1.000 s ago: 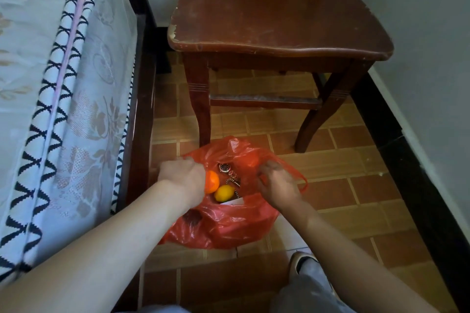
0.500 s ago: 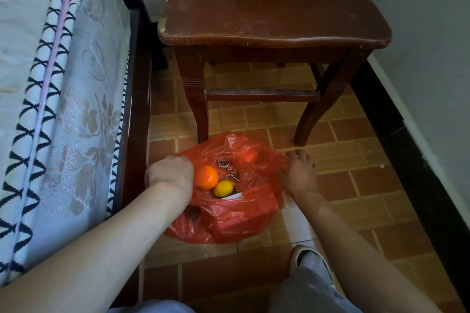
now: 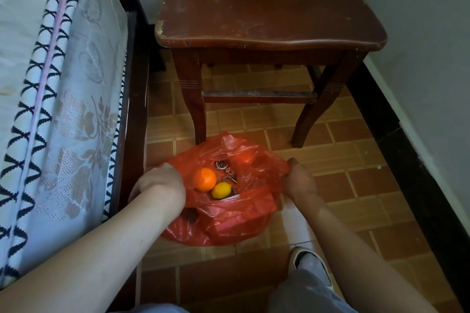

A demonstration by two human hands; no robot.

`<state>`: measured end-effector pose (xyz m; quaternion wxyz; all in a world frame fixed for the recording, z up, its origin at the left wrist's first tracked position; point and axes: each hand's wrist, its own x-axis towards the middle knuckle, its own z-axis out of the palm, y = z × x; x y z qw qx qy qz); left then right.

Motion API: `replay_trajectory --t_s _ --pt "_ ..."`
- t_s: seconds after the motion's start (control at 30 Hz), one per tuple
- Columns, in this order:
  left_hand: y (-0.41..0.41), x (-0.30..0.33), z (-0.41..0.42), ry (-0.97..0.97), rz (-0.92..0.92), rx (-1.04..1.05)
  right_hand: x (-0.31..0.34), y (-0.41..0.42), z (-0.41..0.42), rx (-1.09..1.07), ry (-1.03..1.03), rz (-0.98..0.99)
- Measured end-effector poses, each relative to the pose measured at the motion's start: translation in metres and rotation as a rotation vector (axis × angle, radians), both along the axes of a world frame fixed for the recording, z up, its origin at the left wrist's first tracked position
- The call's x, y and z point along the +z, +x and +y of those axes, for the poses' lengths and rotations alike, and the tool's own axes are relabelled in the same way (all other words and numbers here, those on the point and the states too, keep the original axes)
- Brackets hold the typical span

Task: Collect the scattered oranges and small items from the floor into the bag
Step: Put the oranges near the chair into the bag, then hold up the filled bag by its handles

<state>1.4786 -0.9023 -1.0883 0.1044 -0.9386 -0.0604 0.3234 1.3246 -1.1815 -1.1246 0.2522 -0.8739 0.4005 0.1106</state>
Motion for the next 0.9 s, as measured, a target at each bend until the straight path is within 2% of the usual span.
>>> replay_trajectory --t_s 0.03,0.1,0.2,0.3,0.5,0.6,0.7,0.83,0.9 --pt "-0.016 0.053 -0.004 -0.005 0.018 -0.060 0.001 0.000 0.001 0.002 0.000 0.001" --pt "-0.027 0.084 -0.010 -0.020 -0.047 -0.264 0.006 0.001 0.003 0.010 -0.008 -0.024" --pt "-0.033 0.101 -0.017 -0.046 -0.140 -0.460 0.016 0.002 0.007 0.022 0.017 -0.100" --pt "-0.037 0.116 -0.022 -0.141 -0.219 -0.532 0.026 0.008 0.011 0.009 0.045 -0.190" --pt "-0.030 0.124 -0.026 -0.503 -0.377 -0.461 0.051 0.023 0.021 0.017 0.090 -0.320" --pt "-0.029 0.130 -0.030 -0.609 -0.419 -0.414 0.065 0.030 0.025 0.039 0.096 -0.378" --pt "-0.028 0.133 -0.031 -0.719 -0.420 -0.366 0.078 0.036 0.027 0.060 0.117 -0.449" --pt "-0.025 0.134 -0.031 -0.796 -0.286 -0.355 0.089 0.043 0.030 0.093 0.146 -0.502" --pt "-0.026 0.134 -0.030 -0.798 -0.332 -0.411 0.091 0.045 0.030 0.126 0.176 -0.509"
